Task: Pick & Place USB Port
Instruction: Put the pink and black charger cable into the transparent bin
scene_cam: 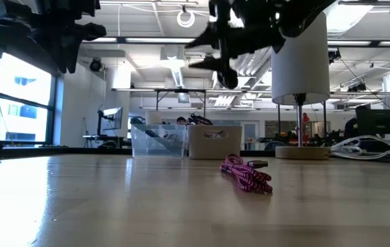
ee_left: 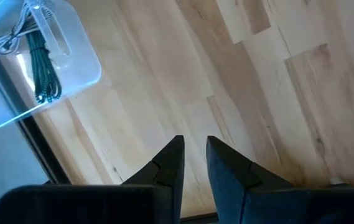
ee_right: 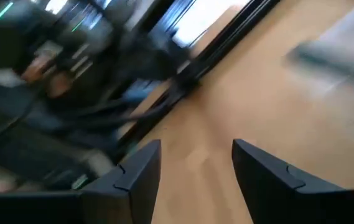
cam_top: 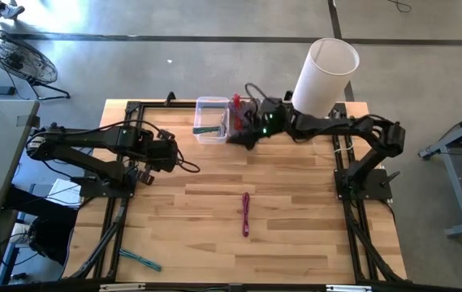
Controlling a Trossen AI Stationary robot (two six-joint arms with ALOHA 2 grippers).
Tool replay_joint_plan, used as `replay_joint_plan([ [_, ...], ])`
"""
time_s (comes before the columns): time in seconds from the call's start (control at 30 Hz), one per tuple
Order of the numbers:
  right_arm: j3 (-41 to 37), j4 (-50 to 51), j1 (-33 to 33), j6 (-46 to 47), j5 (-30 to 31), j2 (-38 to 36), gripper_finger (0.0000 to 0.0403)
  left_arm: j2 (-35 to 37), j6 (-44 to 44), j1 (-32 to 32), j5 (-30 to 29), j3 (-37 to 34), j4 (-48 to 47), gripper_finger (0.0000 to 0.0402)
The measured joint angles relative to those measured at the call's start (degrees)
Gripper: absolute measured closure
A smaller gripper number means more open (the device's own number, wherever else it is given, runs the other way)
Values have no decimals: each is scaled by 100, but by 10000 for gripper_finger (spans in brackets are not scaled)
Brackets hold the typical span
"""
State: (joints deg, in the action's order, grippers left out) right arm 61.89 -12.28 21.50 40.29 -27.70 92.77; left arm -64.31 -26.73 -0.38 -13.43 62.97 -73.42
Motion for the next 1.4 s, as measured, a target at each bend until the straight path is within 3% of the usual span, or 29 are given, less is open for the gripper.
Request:
replay_joint_plan([
  [0.13, 0, 250, -615, 533, -449, -259, 214, 0, 1, 0, 106, -1, -1, 338],
  [0.27, 0, 634, -1285, 843, -392, -520, 216, 0, 45, 0, 132, -1, 2, 338],
  [0.6, 4, 2262, -2523, 1069, 1199, -885, 250, 0, 154, 0, 267, -1, 190, 338],
  [0.83, 2, 2358, -2920, 1520, 1581, -883, 277, 0, 238, 0, 307, -1, 345, 338],
  [1.1, 0, -185, -3255, 532, 1420, -1000, 281, 0, 475, 0, 564, -3, 636, 338],
  [1.17, 0, -439, -3340, 306, 1410, -1109, 282, 0, 588, -2, 563, -3, 643, 338],
  [1.27, 193, -68, -3472, -50, 1545, -1283, 287, 12, 865, -2, 562, -7, 648, 338],
  [1.4, 882, 1407, -3747, -740, 2133, -1410, 308, 150, 1295, -92, 539, -10, 730, 338],
])
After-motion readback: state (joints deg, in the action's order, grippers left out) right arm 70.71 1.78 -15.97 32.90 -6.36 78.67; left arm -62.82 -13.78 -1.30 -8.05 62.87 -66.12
